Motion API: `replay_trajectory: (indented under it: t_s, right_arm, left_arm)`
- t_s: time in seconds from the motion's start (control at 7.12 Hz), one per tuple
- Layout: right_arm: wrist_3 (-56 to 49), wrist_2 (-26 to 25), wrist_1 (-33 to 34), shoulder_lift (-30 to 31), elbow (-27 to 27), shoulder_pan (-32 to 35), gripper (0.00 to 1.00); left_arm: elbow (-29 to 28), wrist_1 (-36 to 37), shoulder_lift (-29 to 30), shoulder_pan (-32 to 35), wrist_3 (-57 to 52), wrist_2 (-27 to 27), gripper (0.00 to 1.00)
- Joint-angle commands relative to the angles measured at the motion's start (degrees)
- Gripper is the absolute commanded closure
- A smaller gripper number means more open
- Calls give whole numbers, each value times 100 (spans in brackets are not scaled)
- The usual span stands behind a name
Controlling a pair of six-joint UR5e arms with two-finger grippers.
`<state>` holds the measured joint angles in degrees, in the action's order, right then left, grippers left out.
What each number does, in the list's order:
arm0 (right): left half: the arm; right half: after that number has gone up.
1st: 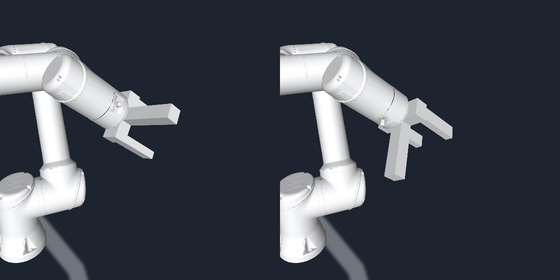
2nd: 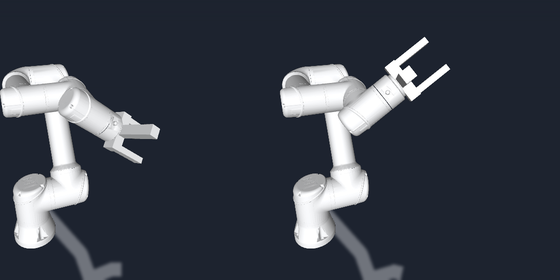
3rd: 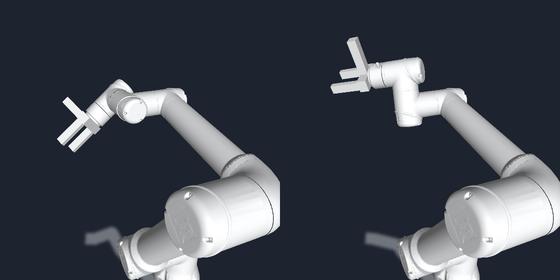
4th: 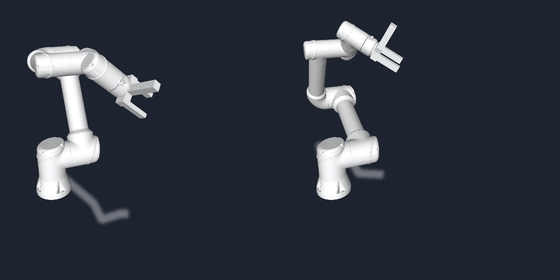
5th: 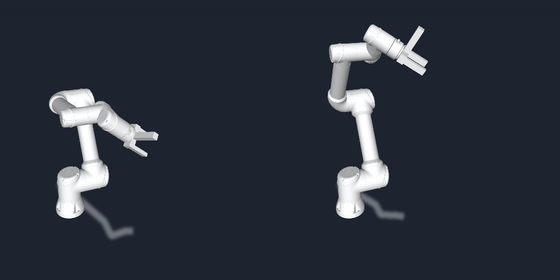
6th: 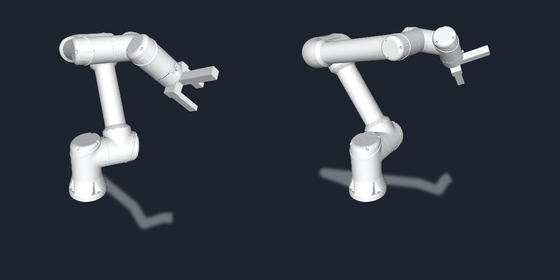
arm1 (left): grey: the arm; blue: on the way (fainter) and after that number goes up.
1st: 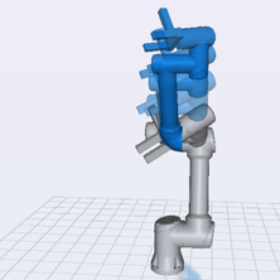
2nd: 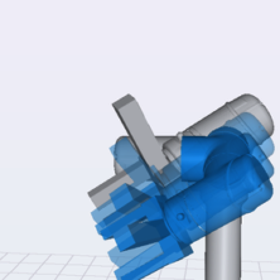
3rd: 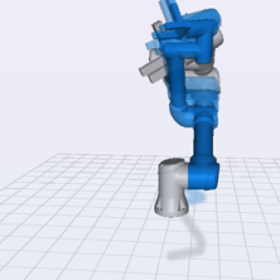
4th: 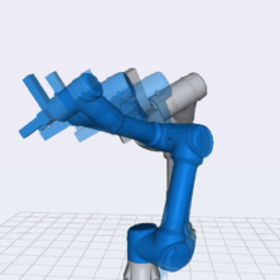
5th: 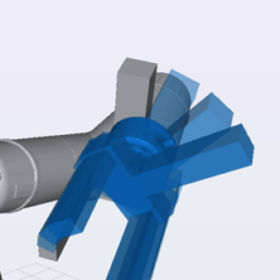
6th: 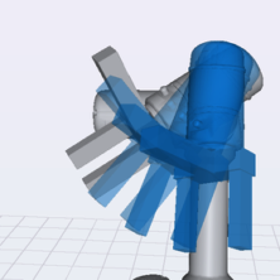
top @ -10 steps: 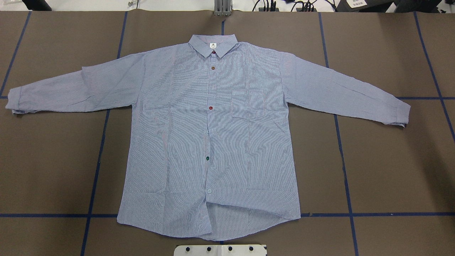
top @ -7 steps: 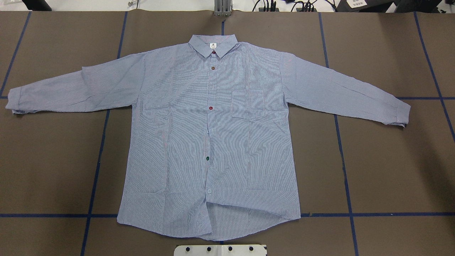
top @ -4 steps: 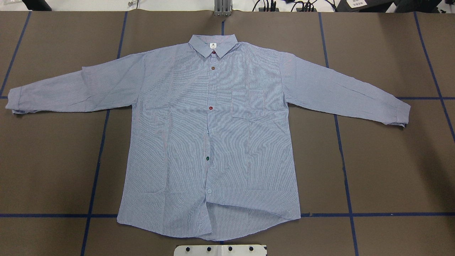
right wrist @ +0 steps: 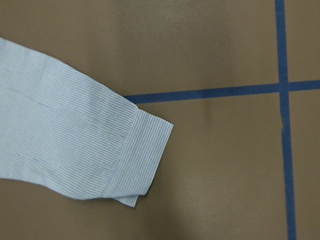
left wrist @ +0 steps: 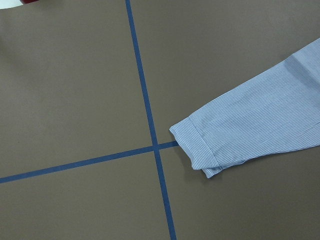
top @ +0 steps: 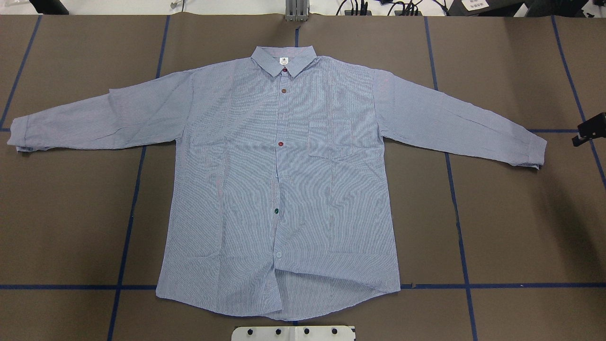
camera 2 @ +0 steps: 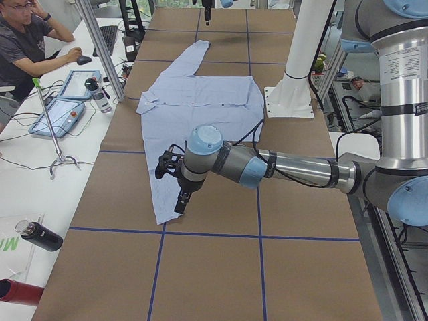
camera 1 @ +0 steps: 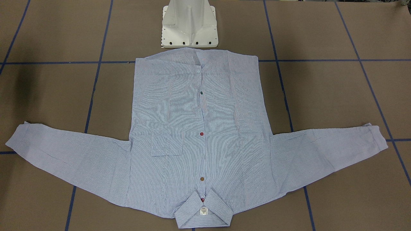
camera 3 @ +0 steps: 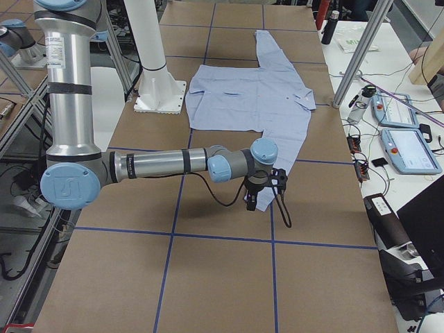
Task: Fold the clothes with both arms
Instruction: 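Move the right gripper down to the cuff of the sleeve nearest it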
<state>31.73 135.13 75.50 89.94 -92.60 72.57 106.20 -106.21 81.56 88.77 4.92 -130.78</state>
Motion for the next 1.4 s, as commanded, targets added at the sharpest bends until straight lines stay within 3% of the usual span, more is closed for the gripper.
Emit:
replay_trajectory:
  t_s: [0.0, 0.14, 0.56, 0.84, 1.26]
  right_arm:
    - [2231, -13, -1734, 58, 435, -513, 1]
    - [3068, -135, -2054, 59, 462, -742, 2]
    - [3979, -356, -2074, -55, 681, -884, 8]
    - [4627, -643, -2074, -160, 726, -1392, 13]
    - [4702, -716, -2249, -65, 770, -1394, 17]
  left_arm:
    - [6, -22, 0, 0, 0, 0, 1]
    - [6, -23, 0, 0, 0, 0, 1]
    - [6, -23, 0, 0, 0, 0, 1]
    - [15, -23, 0, 0, -8, 0, 1]
    - [15, -31, 0, 0, 0, 0, 1]
